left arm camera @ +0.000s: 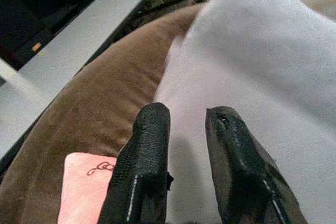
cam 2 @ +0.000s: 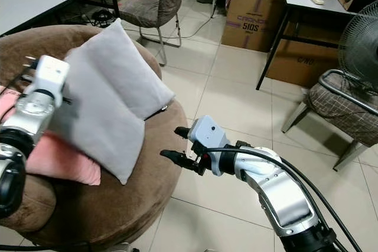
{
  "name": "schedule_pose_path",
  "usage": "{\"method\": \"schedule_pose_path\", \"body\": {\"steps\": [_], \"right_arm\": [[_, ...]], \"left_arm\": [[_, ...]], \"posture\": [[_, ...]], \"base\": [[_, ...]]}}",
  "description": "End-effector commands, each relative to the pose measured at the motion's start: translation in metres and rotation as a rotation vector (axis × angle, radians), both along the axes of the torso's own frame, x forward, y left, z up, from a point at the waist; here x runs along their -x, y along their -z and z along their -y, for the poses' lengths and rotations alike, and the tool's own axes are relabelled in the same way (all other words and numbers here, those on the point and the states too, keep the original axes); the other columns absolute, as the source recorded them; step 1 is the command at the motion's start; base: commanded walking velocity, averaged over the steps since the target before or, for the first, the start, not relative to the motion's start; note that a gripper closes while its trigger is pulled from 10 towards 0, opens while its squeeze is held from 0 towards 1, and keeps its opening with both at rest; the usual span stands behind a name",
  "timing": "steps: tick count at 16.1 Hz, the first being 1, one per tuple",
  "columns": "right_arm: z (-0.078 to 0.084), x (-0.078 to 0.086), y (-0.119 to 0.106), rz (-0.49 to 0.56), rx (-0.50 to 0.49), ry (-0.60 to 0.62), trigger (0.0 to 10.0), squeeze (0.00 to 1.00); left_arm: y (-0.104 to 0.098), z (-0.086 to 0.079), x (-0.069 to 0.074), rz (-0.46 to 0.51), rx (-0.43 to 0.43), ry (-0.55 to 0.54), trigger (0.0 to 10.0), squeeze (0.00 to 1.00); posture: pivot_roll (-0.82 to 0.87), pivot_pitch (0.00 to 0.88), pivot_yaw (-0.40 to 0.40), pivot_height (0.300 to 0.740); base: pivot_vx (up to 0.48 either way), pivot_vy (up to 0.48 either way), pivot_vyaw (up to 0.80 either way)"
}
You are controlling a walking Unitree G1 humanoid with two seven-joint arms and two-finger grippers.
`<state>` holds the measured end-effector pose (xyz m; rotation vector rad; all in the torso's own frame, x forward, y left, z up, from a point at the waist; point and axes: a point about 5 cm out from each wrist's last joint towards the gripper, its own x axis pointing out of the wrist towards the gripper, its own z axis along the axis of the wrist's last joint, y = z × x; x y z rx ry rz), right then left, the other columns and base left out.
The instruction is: Move the pillow to the sofa from floor
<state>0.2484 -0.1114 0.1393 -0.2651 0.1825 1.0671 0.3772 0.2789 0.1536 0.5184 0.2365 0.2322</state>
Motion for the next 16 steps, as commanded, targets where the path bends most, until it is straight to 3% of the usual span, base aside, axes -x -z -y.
{"method": "schedule_pose_path", "body": {"steps": [1,5,6,8,9,10,12,13,16], "right_arm": [[0.001,-0.007,-0.004,0.042,0.004,0.025,10.0,0.00],[-0.002,-0.016,-0.006,0.079,-0.014,0.066,10.0,0.00],[0.000,-0.019,-0.005,0.087,-0.051,0.151,10.0,0.00],[0.006,-0.024,-0.001,0.078,-0.086,0.285,10.0,0.00],[0.013,-0.028,0.002,0.073,-0.098,0.396,10.0,0.00],[0.021,-0.030,0.006,0.085,-0.103,0.495,10.0,0.00],[0.032,-0.032,0.009,0.100,-0.102,0.617,10.0,0.00],[0.053,-0.033,0.014,0.131,-0.094,0.823,10.0,0.00],[0.067,-0.028,0.023,0.107,-0.134,0.972,10.0,0.00]], "left_arm": [[-0.021,-0.001,-0.006,0.092,0.057,0.029,10.0,1.00],[-0.034,-0.002,-0.008,0.157,0.094,0.076,10.0,1.00],[-0.029,0.009,-0.008,0.197,0.231,0.175,10.0,1.00],[-0.013,0.027,-0.004,0.210,0.324,0.264,10.0,1.00],[-0.006,0.038,0.001,0.284,0.378,0.290,10.0,0.73],[0.000,0.048,0.011,0.344,0.443,0.303,10.0,0.58],[0.008,0.060,0.029,0.368,0.432,0.322,10.0,0.53],[0.020,0.079,0.058,0.335,0.337,0.376,10.0,0.53],[0.034,0.087,0.080,0.293,0.310,0.358,10.0,0.54]], "posture": [[-0.10,0.000,-0.010,0.740],[-0.08,0.000,0.000,0.740],[-0.05,0.000,0.023,0.740],[-0.05,0.000,0.026,0.740],[-0.03,0.000,0.021,0.740],[-0.03,0.000,0.018,0.740],[-0.02,0.000,0.008,0.740],[0.01,0.000,-0.005,0.740],[0.02,0.000,-0.013,0.740]], "base": [[0.000,0.000,0.00],[0.000,0.000,0.00],[0.000,0.000,0.00],[0.000,0.000,0.00],[0.000,0.000,0.00],[0.000,0.000,0.00],[0.000,0.000,0.00],[0.000,0.000,0.00],[0.000,0.000,0.00]]}}
